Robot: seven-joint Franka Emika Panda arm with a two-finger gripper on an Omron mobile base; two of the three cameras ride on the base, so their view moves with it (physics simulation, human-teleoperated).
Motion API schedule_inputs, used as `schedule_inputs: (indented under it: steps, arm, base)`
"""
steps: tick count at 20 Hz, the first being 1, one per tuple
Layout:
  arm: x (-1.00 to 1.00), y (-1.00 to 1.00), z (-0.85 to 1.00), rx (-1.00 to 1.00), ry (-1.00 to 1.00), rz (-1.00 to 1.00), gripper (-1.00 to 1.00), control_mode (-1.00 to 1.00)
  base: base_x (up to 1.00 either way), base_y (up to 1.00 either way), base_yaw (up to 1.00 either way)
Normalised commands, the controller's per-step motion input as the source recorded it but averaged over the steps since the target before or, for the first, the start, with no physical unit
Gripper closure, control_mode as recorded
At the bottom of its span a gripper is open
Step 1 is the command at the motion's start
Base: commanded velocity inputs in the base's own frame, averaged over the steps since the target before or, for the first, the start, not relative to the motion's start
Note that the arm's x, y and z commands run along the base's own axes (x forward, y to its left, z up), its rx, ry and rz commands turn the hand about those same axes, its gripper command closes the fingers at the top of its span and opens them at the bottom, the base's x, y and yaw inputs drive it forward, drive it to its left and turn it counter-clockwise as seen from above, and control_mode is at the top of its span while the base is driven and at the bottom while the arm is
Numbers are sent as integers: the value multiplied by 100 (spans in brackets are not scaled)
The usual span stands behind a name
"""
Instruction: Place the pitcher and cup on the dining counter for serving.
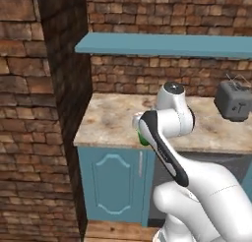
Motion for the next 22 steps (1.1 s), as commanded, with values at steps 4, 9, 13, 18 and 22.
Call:
schedule_inputs:
  steps: [4, 9, 13, 18, 22]
  arm:
    - [0, 0, 0, 0, 0, 0, 100, 100]
    - [0, 0, 0, 0, 0, 0, 100, 100]
    - [0, 0, 0, 0, 0, 0, 100, 100]
    - [0, 0, 0, 0, 0, 0, 100, 100]
    - [0, 0, 0, 0, 0, 0, 100, 100]
  base:
    - [-62, -16, 98]
    - [-29, -3, 100]
    - [-4, 0, 100]
    - [-1, 0, 100]
    - [0, 0, 100]
